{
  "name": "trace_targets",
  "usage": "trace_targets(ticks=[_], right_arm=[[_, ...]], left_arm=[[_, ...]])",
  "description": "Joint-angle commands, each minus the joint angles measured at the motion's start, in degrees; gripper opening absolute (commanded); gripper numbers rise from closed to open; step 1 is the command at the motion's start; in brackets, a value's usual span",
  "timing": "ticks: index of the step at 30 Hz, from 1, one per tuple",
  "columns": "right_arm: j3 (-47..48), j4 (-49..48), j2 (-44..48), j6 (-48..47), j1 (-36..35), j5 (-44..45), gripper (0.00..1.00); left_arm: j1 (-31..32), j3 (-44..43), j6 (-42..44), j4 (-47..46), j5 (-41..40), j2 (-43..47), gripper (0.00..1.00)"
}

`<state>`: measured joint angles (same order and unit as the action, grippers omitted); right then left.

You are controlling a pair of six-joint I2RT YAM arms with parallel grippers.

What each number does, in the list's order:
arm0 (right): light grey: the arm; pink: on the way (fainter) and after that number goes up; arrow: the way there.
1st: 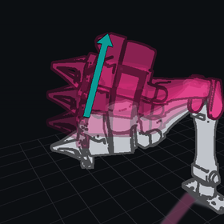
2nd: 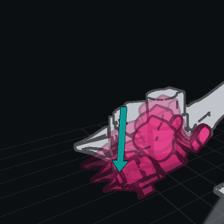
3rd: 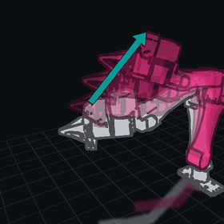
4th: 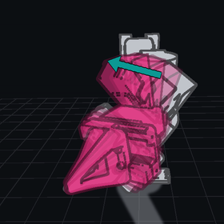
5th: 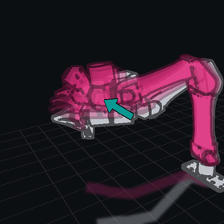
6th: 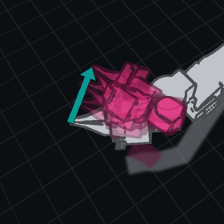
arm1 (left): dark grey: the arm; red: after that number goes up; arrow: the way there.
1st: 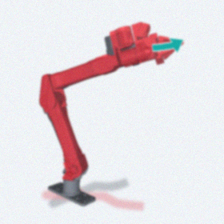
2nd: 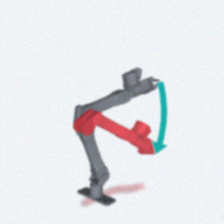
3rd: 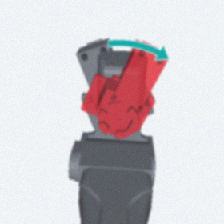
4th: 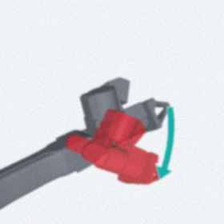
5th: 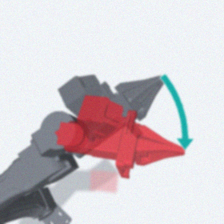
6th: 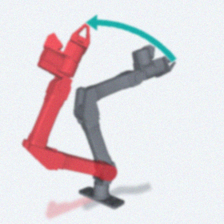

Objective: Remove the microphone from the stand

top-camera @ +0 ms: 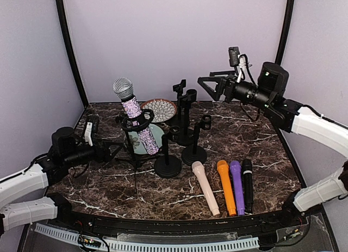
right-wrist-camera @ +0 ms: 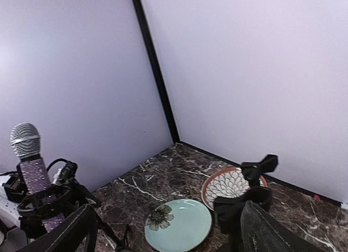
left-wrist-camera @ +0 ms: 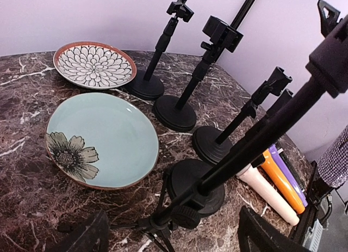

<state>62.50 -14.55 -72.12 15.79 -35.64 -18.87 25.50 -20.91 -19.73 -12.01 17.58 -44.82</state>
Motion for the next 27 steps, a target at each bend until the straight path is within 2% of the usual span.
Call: trace_targets(ticks=[1, 3, 8, 13, 17, 27], right_arm=[[4.28, 1.49, -3.1, -5.87, -7.12, -3.27, 0.93], [3.97, -3.2, -4.57, -3.03, -8.13, -4.15, 0.93], [5.17, -7.09, -9.31, -0.69, -10.13, -10.58, 0.93], [5.2, -10.68, -12.1, 1.57, -11.52, -13.07, 0.92], [5.61, -10.76, -13.13, 1.62, -11.78, -12.69, 0.91], [7.71, -7.28, -14.04, -2.66, -13.55, -15.72, 0.92]], left_arm=[[-1.98, 2.68, -3.94, -2.77, 6.8, 1.1, 0.83], [-2.52, 3.21, -4.34, -4.22, 8.47, 0.8, 0.79], [-2.58, 3.81, -0.3, -5.68, 8.17, -0.39, 0.66], [-2.59, 4.6, 3.02, -9.17, 7.34, -3.18, 0.61], [-2.6, 4.34, 3.86, -12.59, 10.39, -6.61, 0.54], [-2.56, 4.01, 3.35, -15.52, 12.96, -9.47, 0.53]])
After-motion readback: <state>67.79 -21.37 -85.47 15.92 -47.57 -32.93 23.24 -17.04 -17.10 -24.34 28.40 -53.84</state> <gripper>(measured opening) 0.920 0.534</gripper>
